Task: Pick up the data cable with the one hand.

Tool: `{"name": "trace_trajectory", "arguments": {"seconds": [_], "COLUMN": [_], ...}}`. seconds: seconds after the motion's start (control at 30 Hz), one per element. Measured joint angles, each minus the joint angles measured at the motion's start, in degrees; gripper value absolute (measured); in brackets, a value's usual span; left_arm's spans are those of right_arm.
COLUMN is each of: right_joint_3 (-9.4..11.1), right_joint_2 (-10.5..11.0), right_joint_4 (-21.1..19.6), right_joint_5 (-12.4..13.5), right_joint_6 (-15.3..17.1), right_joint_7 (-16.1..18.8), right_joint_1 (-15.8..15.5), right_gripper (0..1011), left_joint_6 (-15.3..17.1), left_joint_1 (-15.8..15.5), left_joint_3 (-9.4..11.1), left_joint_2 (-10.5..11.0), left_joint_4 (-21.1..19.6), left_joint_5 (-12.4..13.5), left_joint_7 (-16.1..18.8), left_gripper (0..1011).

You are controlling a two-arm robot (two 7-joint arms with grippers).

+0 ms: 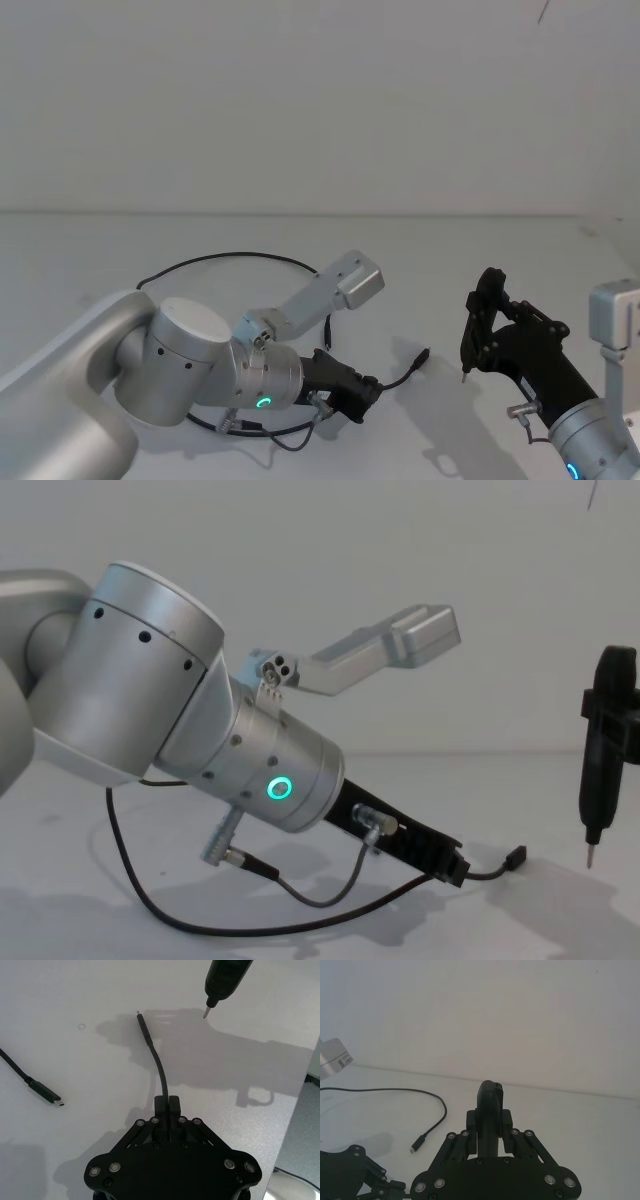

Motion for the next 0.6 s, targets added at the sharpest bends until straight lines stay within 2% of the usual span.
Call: {"name": "trace_trajectory", "arguments": {"seconds": [0.4, 0.6], "right_joint_3": [0.12, 0.51], "right_joint_2": [-0.07, -0.01], "right_joint_4": [-0.09, -0.84], "right_joint_5": [0.00, 0.41], "right_joint_6": [-0.03, -0.25], "right_joint_7": [0.06, 1.04], "right_joint_1": [0.01, 0.13], "right_gripper": [279, 279], "left_joint_6": [-0.10, -1.63], "left_joint_1": [0.02, 0.24], "left_joint_3": [-0.02, -0.07], "left_joint_2": [-0.03, 0.30], "left_joint_4": [0.03, -0.53], "left_joint_5": [0.06, 0.44], "left_joint_7": [-0.02, -0.24], "left_gripper": [34, 34]}}
